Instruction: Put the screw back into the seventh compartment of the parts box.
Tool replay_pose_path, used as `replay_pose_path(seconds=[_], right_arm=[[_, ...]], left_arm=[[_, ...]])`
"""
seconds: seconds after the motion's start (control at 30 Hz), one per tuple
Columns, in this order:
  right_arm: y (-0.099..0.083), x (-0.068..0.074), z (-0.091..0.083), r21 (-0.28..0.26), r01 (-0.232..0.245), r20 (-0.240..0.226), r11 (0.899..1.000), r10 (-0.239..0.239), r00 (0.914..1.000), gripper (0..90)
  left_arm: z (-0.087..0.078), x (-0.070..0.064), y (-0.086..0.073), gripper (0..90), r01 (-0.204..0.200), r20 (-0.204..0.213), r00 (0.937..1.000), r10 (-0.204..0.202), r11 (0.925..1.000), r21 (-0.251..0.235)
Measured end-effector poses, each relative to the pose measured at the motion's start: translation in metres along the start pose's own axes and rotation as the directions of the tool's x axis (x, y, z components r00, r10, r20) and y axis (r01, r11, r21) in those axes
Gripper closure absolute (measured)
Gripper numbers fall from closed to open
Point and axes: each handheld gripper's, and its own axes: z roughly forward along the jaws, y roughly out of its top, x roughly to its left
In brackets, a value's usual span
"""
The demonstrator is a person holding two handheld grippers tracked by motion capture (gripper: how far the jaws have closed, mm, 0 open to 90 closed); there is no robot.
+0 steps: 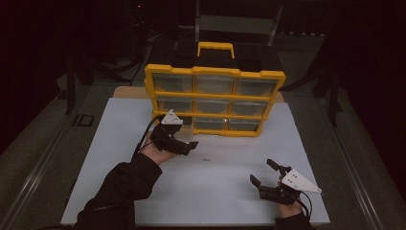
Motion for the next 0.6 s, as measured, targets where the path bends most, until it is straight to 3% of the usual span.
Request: replay_pose_path(seconds=[0.27, 0.4, 0.6], right_arm=[[0.0, 0.0, 0.0, -0.002, -0.005, 0.0, 1.0, 0.005, 1.0, 13.5], [0.0, -0.001, 0.0, -0.003, -0.006, 0.001, 1.0, 0.006, 1.0, 13.5], [0.0, -0.001, 0.0, -0.003, -0.005, 0.0, 1.0, 0.005, 1.0, 13.5]], left_arm=[[0.02, -0.01, 0.0, 13.0, -0.028, 0.066, 0.9974, 0.028, 0.9996, -0.004], [0.029, -0.014, -0.001, 13.7, -0.041, 0.112, 0.9928, 0.042, 0.9991, -0.012], [0.047, -0.02, -0.005, 17.5, -0.057, 0.135, 0.9895, 0.053, 0.9982, 0.021]])
